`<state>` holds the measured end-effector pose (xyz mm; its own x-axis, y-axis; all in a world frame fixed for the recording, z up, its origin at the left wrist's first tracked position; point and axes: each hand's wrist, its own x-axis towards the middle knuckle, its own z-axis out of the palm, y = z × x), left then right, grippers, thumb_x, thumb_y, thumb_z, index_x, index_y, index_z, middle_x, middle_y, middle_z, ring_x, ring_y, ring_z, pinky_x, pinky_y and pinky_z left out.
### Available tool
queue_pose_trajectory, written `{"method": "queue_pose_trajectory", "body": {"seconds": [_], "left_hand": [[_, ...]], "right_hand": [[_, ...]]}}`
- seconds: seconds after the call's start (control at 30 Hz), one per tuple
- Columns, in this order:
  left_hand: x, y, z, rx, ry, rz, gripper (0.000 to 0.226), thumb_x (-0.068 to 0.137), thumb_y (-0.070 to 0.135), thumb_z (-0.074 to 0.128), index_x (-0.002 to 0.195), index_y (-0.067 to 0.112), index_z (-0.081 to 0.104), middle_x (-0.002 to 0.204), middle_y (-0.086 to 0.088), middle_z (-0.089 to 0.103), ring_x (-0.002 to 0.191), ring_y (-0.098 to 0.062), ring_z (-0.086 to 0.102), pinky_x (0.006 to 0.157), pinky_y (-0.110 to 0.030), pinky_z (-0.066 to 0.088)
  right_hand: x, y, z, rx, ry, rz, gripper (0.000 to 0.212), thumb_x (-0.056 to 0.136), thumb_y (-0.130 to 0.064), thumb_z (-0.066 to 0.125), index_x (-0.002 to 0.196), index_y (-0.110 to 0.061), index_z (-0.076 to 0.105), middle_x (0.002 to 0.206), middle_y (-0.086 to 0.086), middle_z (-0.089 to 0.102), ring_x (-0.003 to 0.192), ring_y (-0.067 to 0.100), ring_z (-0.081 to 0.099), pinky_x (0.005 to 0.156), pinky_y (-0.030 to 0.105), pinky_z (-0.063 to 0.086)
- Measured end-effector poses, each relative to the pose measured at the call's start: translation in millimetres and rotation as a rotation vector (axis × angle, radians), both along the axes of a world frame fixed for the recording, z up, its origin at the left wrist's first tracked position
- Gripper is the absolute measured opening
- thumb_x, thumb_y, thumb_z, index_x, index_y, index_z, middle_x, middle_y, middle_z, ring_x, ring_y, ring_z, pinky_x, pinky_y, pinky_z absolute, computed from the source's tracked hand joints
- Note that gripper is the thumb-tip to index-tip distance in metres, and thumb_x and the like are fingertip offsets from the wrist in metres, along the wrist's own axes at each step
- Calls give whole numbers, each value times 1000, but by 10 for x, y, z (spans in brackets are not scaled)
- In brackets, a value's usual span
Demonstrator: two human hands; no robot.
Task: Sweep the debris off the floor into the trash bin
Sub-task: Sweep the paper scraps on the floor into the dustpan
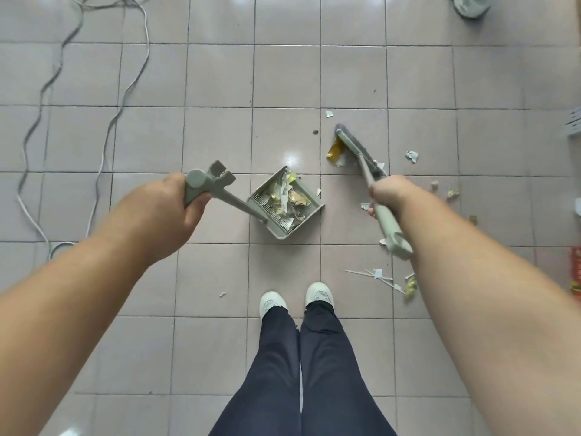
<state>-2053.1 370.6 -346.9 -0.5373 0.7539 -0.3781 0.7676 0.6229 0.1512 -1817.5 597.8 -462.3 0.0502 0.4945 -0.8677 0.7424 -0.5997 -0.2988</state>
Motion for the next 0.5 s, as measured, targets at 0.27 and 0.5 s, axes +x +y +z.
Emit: {"method": "queue_pose_trajectory", "body": {"seconds": [0.27,0.5], "left_hand": [[57,58,27,-4,-13,18,38,91,44,38,103,9,49,77,-4,49,72,-29,45,63,-34,36],[86,25,21,14,-4,10,39,92,43,38,104,7,49,82,-10,54,74,-28,43,64,-34,35]], "right_hand": [[73,-869,330,-180,18,21,20,90,-4,44,108,4,51,65,18,52,19,18,47,32,19,43],[125,-749,529,-80,79,-4,15,89,-3,42,97,-1,54,60,15,49,20,16,44,32,16,39]]}}
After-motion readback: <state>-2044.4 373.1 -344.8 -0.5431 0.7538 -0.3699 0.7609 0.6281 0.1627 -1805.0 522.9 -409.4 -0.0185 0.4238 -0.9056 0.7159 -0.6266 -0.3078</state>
